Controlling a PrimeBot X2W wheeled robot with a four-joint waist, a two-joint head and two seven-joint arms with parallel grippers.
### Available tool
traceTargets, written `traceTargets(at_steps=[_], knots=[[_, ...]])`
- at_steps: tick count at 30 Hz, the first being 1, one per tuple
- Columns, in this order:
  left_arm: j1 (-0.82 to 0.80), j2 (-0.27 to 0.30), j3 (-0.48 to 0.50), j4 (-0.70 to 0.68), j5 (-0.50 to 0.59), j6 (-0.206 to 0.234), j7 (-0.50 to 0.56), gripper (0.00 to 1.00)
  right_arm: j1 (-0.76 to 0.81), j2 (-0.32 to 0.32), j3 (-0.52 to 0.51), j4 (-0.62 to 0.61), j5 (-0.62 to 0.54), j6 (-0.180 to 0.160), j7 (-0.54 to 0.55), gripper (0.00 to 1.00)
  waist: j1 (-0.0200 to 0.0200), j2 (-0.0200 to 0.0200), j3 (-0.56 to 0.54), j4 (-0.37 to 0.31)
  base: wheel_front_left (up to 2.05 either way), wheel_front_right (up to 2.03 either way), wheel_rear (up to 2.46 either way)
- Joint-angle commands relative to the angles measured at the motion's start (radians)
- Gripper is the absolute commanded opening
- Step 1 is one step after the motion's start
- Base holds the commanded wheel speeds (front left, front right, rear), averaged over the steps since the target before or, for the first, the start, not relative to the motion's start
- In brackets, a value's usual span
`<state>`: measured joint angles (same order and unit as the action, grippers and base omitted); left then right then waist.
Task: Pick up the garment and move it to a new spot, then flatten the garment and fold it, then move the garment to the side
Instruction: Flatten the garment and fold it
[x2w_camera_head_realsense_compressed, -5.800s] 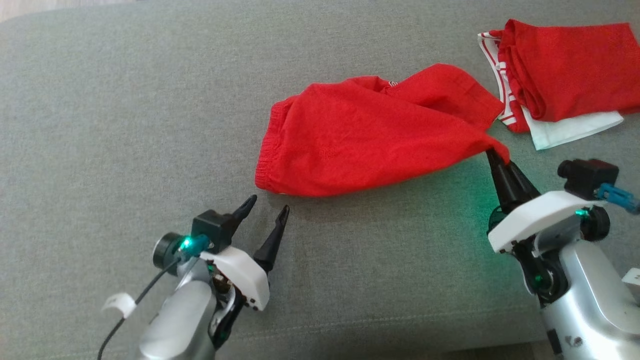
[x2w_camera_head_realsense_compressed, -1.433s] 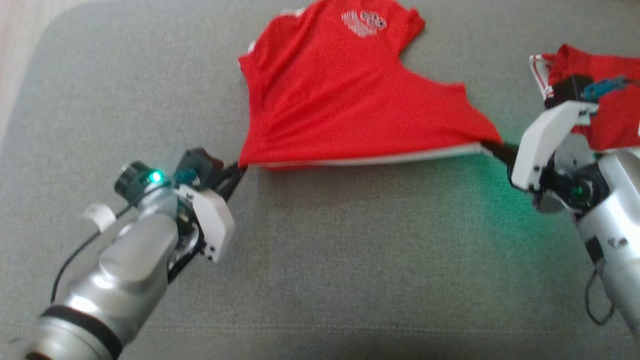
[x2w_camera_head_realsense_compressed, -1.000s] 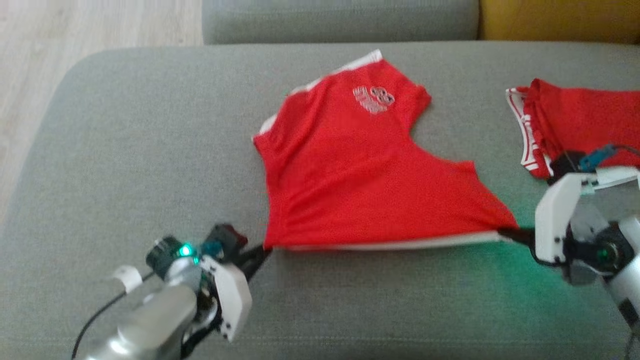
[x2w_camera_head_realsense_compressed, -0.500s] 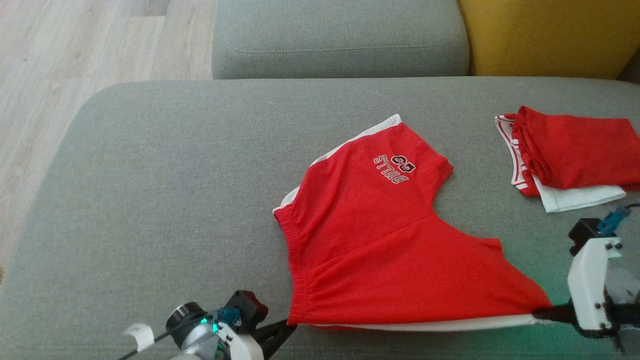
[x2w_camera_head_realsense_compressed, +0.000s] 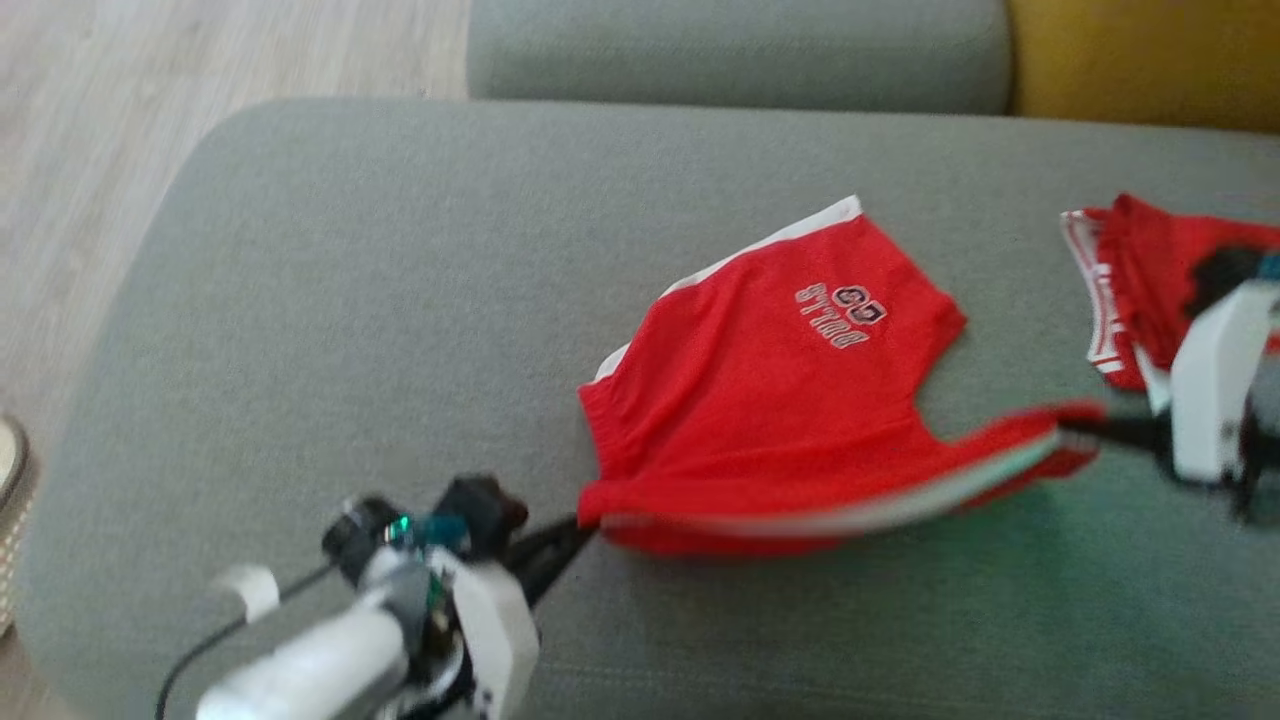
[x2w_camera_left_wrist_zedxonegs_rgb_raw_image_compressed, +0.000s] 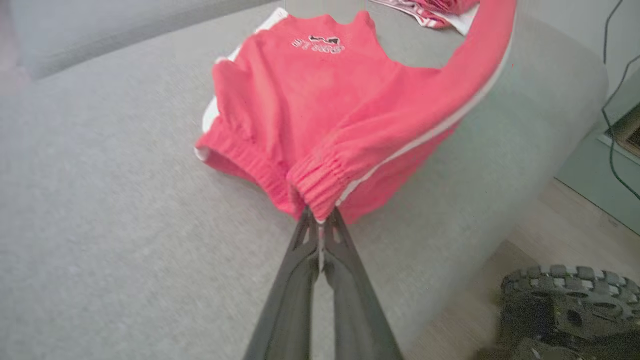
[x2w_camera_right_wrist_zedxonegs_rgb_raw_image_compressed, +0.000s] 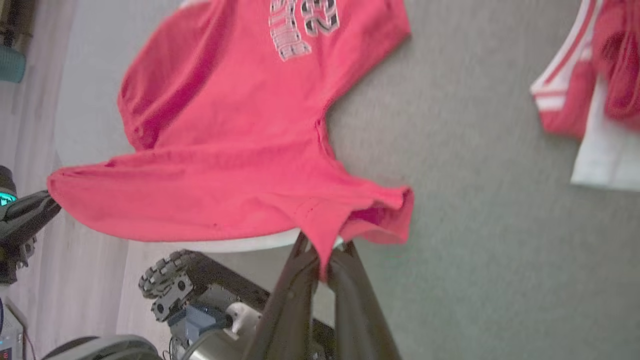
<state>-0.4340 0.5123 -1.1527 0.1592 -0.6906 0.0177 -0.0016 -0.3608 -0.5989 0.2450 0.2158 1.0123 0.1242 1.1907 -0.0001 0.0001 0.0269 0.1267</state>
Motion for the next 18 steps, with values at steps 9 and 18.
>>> traceTargets(at_steps=[9,18], knots=[[-0.194,-0.051,0.084,0.026,0.016,-0.022,-0.034,0.0,-0.287,0.106,-0.14,0.088,-0.166,0.007,0.09,0.0,0.0001,-0.0001,0.135,0.103,0.0,0.0,0.0],[-0.283,-0.15,0.093,0.136,0.018,-0.055,-0.074,0.0,-0.452,0.183,-0.219,0.192,-0.325,0.007,0.039,0.0,0.0001,-0.0001,0.229,0.161,0.0,0.0,0.0]])
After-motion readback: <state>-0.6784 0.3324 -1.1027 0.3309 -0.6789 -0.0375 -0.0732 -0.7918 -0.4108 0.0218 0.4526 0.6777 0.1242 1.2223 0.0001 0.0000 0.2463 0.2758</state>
